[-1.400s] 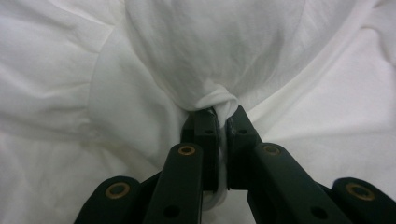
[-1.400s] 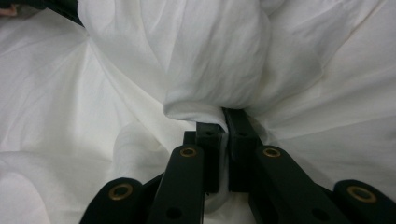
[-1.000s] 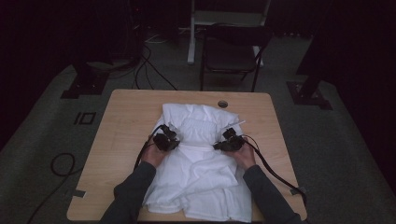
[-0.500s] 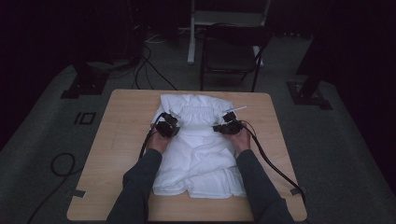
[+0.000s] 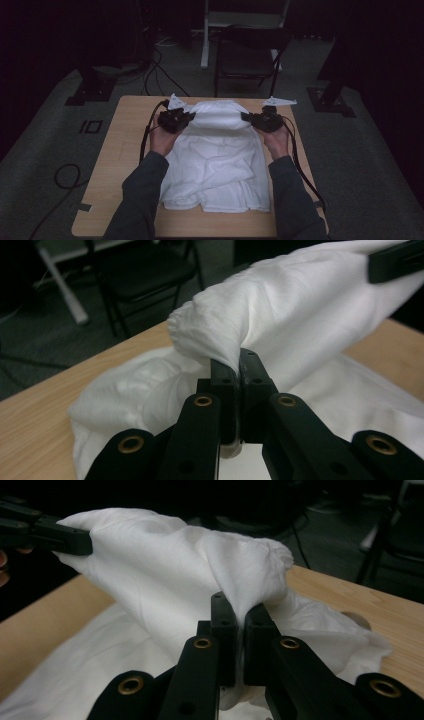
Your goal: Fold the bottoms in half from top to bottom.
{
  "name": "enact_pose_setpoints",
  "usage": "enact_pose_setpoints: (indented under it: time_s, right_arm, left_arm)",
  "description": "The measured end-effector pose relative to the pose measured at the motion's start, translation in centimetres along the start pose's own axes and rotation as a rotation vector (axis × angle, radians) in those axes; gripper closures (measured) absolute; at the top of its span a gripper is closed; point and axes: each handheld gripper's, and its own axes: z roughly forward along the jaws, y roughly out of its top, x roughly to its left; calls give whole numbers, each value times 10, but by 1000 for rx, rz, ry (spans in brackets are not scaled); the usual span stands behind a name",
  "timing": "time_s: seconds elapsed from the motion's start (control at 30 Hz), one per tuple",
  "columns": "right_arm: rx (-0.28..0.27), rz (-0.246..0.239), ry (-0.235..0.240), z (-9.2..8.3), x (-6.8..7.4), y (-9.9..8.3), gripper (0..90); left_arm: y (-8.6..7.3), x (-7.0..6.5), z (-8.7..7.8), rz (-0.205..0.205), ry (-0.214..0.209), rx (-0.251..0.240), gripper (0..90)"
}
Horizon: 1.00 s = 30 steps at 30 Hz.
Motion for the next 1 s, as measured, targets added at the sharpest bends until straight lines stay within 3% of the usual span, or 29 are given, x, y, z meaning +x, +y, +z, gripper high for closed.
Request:
enact_pose_setpoints:
  time_s: [0.03, 0.1, 0.13, 0.2, 0.23, 0.33, 0.47, 0.53, 0.63, 0.77, 0.8, 0.9, 1.0]
  right_arm:
    - [13, -55, 26, -14, 11, -9, 864]
    - [45, -80, 40, -19, 19, -23, 863]
    - [45, -80, 40, -19, 19, -23, 863]
    - [104, -85, 48, -18, 24, -45, 861]
    - [145, -77, 53, -14, 27, -64, 860]
    - [236, -38, 71, -1, 30, -103, 856]
    - [320, 7, 72, 12, 29, -135, 797]
    - [378, 15, 77, 15, 27, -139, 649]
    - [378, -8, 112, 3, 28, -122, 481]
    - [231, -6, 112, -18, 23, -89, 465]
    - [213, 1, 96, -18, 20, -81, 507]
    - [201, 32, 41, 1, 8, -66, 791]
    - [210, 79, 6, 26, -2, -61, 871]
  left_arm:
    - [-11, -9, -9, 12, -31, 6, 870]
    - [-32, -19, -11, 21, -58, 35, 868]
    - [-32, -19, -11, 21, -58, 35, 866]
    - [-63, -29, -3, 28, -94, 98, 863]
    - [-75, -32, 3, 33, -99, 133, 859]
    - [-111, -37, 21, -10, -133, 229, 843]
    - [-141, -39, 37, -29, -154, 352, 729]
    - [-140, -35, 34, -67, -174, 334, 674]
    - [-126, -25, 20, -102, -165, 273, 567]
    - [-100, -7, 10, -142, -117, 190, 534]
    - [-94, -3, 12, -152, -106, 180, 559]
    - [-79, 5, 30, -167, -91, 184, 734]
    - [-71, 8, 56, -179, -63, 216, 829]
